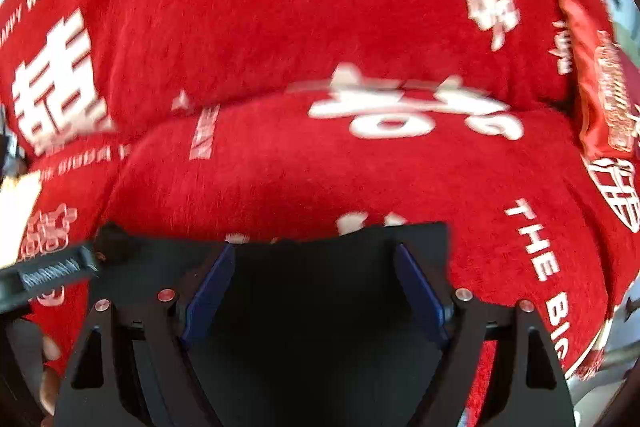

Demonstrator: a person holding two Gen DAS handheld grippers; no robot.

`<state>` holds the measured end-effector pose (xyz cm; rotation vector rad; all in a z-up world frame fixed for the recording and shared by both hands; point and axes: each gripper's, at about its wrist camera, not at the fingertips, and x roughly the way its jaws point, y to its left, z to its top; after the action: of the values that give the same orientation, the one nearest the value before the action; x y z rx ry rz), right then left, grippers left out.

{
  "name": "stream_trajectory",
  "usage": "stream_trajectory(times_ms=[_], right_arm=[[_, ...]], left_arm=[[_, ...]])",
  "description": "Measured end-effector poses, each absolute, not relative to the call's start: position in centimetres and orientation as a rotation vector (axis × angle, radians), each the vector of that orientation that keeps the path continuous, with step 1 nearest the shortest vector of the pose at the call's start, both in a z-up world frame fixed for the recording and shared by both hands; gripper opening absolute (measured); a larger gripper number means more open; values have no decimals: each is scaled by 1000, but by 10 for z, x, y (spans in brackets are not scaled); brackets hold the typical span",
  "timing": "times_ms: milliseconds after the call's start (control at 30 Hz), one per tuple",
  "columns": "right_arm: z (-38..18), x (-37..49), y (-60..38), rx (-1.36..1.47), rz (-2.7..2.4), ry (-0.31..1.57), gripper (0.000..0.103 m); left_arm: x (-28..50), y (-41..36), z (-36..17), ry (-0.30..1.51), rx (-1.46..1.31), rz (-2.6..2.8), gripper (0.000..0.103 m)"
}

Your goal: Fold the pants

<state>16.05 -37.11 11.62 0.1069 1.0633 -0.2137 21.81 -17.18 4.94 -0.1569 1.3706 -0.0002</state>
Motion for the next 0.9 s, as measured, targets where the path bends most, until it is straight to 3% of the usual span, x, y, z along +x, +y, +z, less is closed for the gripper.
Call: stream_trajectory(times_ms=[67,500,900], right_arm=[[93,164,-374,67,-246,1152,86],[95,22,-394,160,-305,1068,93],[129,24,-330,73,-192,931,93]], left_arm=[[207,-164,51,1361,-192,-25,103],[110,-139,57,1297,-119,-171,103],[93,-135,70,1257,-60,-165,103]])
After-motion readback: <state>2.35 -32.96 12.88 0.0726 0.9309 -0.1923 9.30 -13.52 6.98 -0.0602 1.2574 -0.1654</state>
